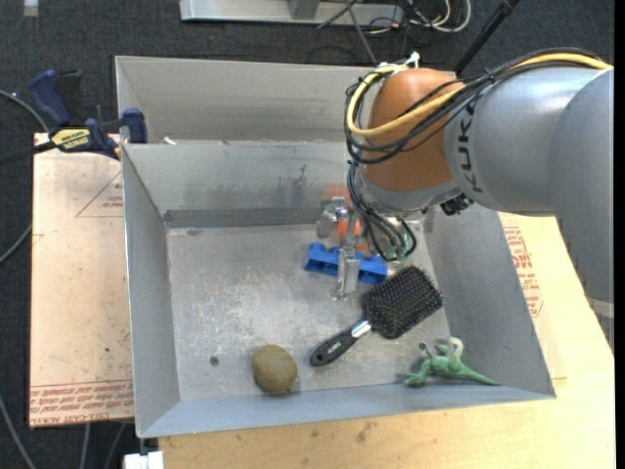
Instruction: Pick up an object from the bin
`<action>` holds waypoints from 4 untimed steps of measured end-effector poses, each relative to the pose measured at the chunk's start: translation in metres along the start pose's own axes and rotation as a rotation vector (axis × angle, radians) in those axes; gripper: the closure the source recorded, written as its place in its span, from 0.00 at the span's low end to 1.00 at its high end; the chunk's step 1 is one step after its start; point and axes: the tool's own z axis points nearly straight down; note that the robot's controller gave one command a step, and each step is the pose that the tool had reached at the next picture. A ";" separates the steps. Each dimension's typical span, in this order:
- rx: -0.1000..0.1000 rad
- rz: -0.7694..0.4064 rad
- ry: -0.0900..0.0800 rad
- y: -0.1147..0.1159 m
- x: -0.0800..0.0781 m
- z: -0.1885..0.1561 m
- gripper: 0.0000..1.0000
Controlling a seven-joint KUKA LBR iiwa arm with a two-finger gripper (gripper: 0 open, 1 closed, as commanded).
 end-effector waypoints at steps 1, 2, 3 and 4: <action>0.000 0.000 -0.007 0.000 -0.002 -0.005 0.00; -0.001 -0.059 -0.010 -0.046 0.003 0.018 0.00; 0.003 -0.007 -0.006 -0.073 0.005 0.037 0.00; -0.002 -0.059 -0.009 -0.065 -0.010 0.051 0.00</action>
Offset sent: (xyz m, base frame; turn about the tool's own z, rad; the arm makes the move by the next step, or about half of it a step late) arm -0.0149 -0.1337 -0.0593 -0.1443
